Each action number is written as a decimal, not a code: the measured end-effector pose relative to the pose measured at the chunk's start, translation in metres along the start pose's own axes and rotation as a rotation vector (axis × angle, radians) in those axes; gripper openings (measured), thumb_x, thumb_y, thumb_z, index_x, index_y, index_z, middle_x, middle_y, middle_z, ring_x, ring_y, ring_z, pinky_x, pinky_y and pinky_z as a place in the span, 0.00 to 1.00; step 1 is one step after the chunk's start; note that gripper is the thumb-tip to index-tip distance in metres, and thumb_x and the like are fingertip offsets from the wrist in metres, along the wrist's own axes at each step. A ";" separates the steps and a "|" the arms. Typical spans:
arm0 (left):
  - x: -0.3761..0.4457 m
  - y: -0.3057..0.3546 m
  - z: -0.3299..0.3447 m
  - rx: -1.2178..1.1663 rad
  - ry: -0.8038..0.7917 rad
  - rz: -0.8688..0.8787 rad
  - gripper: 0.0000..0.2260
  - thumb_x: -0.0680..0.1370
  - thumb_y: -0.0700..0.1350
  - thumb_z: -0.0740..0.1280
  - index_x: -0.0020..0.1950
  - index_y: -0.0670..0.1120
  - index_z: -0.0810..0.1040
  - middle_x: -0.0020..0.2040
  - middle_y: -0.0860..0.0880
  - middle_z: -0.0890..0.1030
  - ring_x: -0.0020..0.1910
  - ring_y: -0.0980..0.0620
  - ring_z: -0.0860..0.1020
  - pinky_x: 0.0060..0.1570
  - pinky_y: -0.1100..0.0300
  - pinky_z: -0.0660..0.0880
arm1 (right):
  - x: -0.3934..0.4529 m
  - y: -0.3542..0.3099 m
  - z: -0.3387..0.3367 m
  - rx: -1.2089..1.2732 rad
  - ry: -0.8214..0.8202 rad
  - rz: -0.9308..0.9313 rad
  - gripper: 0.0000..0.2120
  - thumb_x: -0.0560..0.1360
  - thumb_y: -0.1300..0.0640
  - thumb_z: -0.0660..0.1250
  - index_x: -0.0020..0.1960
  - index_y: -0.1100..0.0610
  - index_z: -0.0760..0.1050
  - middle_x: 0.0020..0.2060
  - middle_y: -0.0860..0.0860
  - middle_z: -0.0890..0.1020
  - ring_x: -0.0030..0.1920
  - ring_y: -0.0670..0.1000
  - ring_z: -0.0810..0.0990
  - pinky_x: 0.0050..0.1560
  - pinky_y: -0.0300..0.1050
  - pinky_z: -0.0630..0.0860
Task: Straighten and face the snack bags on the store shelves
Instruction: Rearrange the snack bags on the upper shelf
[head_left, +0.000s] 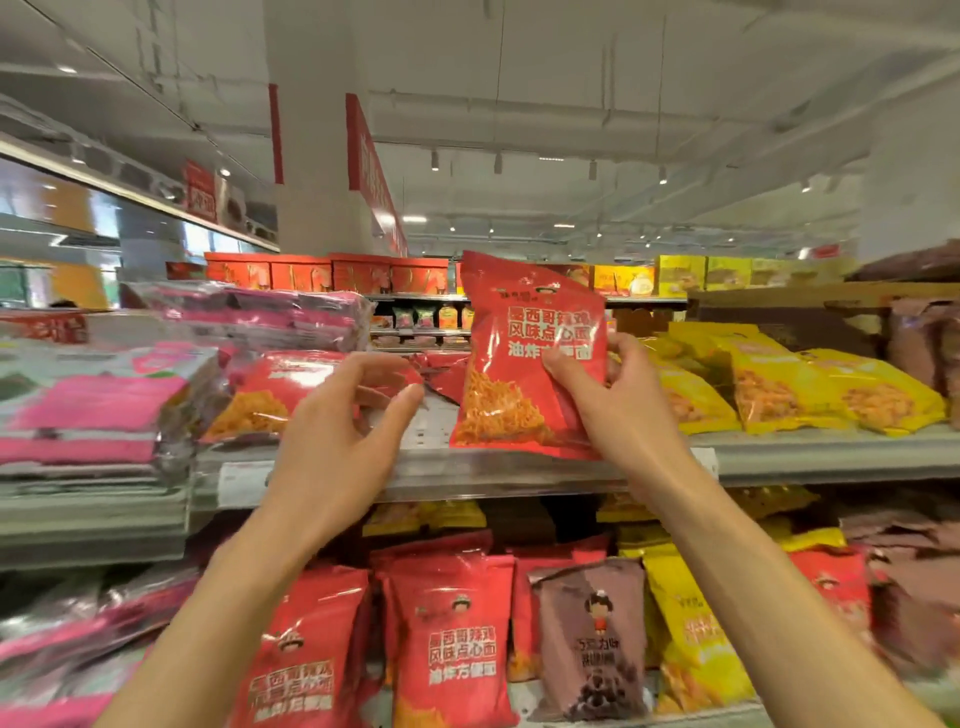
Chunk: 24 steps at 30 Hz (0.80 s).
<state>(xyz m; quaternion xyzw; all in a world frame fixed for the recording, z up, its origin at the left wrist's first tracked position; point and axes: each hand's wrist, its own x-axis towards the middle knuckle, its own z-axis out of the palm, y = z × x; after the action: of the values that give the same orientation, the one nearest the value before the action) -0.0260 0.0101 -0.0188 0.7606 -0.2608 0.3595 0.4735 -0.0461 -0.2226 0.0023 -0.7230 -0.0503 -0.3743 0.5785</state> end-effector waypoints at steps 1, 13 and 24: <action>0.006 -0.008 -0.007 0.070 0.020 0.014 0.07 0.80 0.50 0.69 0.58 0.54 0.79 0.51 0.60 0.82 0.48 0.60 0.80 0.46 0.64 0.74 | 0.007 -0.003 0.011 -0.016 -0.011 -0.007 0.25 0.75 0.44 0.74 0.66 0.49 0.69 0.49 0.43 0.84 0.44 0.41 0.86 0.48 0.44 0.83; 0.042 -0.077 -0.043 0.687 -0.094 -0.015 0.27 0.77 0.61 0.55 0.65 0.48 0.81 0.66 0.45 0.81 0.68 0.41 0.75 0.67 0.44 0.71 | 0.043 0.004 0.101 -0.557 -0.294 -0.049 0.39 0.80 0.47 0.67 0.82 0.51 0.48 0.81 0.55 0.54 0.78 0.60 0.63 0.76 0.59 0.65; 0.040 -0.085 -0.047 0.615 -0.100 -0.003 0.26 0.79 0.63 0.55 0.67 0.52 0.80 0.68 0.51 0.79 0.70 0.47 0.72 0.70 0.46 0.68 | 0.040 -0.008 0.090 -0.886 -0.688 -0.166 0.30 0.83 0.38 0.55 0.80 0.49 0.59 0.79 0.54 0.63 0.78 0.56 0.61 0.76 0.54 0.60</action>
<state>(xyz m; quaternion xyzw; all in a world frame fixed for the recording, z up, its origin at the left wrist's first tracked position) 0.0464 0.0860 -0.0188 0.8852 -0.1616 0.3831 0.2085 0.0216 -0.1557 0.0279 -0.9707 -0.1307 -0.1465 0.1387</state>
